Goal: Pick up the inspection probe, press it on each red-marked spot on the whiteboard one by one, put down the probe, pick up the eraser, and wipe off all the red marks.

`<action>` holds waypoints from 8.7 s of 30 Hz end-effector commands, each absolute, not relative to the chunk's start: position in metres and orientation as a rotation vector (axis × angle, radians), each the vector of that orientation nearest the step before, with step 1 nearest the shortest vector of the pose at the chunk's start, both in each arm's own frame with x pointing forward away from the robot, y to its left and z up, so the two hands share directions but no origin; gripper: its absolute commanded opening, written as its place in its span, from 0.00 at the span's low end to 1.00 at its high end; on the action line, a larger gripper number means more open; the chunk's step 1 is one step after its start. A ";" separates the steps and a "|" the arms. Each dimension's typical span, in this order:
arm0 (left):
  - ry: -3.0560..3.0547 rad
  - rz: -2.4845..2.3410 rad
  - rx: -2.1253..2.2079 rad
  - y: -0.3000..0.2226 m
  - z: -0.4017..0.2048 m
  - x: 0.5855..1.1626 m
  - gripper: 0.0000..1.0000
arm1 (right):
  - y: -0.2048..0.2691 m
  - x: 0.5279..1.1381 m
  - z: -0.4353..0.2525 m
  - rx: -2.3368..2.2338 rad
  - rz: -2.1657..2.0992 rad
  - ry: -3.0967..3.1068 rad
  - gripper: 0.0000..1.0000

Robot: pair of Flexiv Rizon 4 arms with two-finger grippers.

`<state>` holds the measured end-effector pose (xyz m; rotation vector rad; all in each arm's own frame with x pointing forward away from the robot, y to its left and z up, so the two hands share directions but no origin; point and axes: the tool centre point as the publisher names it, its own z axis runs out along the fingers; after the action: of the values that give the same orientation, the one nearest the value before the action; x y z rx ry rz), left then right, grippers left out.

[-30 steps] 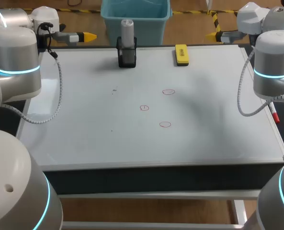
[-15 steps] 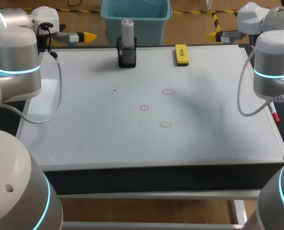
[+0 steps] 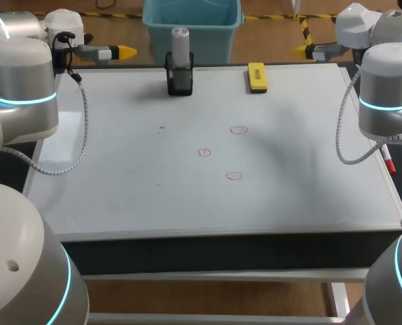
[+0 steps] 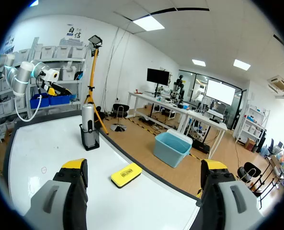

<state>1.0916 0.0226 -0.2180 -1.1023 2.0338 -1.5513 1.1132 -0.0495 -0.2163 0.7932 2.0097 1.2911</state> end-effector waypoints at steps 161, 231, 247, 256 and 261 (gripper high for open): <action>2.108 -2.181 -0.244 -0.171 -0.276 1.182 0.00 | -0.050 1.114 -0.216 0.794 1.290 2.012 1.00; 1.970 -2.075 -0.214 -0.033 -0.185 1.064 0.00 | -0.050 1.114 -0.216 0.794 1.290 2.012 1.00; 1.962 -2.089 -0.248 -0.014 -0.222 1.055 0.00 | -0.050 1.114 -0.216 0.794 1.290 2.012 1.00; 1.985 -2.071 -0.305 -0.013 -0.230 1.055 0.00 | -0.050 1.114 -0.216 0.794 1.290 2.012 1.00; 1.985 -2.071 -0.305 -0.013 -0.230 1.055 0.00 | -0.050 1.114 -0.216 0.794 1.290 2.012 1.00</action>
<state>1.0558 -0.0130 -0.2314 -0.3032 1.9873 -2.0727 1.1132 -0.0494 -0.2162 0.7934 2.0096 1.2908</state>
